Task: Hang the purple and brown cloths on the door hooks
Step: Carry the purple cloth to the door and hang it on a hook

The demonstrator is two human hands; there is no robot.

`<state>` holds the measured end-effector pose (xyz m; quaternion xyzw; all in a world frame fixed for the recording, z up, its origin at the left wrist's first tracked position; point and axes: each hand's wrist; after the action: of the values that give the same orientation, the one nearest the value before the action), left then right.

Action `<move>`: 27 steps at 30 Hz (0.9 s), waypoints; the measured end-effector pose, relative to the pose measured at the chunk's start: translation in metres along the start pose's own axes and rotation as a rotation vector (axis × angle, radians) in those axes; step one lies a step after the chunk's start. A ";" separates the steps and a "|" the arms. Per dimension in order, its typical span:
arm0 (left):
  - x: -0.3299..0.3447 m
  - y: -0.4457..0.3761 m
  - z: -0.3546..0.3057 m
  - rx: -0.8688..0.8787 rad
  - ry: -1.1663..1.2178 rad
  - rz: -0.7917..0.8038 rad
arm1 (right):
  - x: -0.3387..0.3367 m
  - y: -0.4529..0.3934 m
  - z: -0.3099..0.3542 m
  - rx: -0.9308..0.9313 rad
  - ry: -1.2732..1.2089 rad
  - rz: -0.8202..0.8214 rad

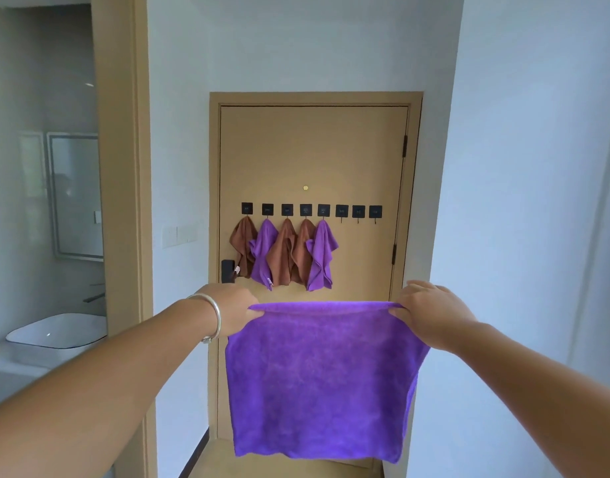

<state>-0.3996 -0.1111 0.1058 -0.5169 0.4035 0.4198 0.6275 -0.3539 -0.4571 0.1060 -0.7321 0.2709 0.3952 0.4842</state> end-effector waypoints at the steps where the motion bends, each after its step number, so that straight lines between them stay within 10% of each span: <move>1: 0.006 -0.010 0.003 -0.007 0.004 0.012 | 0.007 -0.010 -0.001 -0.002 -0.003 0.001; 27: 0.099 -0.353 -0.021 -0.013 -0.075 0.036 | 0.200 -0.286 -0.167 -0.023 -0.067 -0.055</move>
<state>-0.0356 -0.1615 0.1194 -0.4976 0.3859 0.4527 0.6313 0.0301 -0.5044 0.1163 -0.7311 0.2297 0.4092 0.4953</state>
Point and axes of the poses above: each hand's wrist, its own y-axis away from the middle knuckle, its own x-axis out of the palm, z = x × y, and after that the axes turned 4 degrees about -z, right-handed
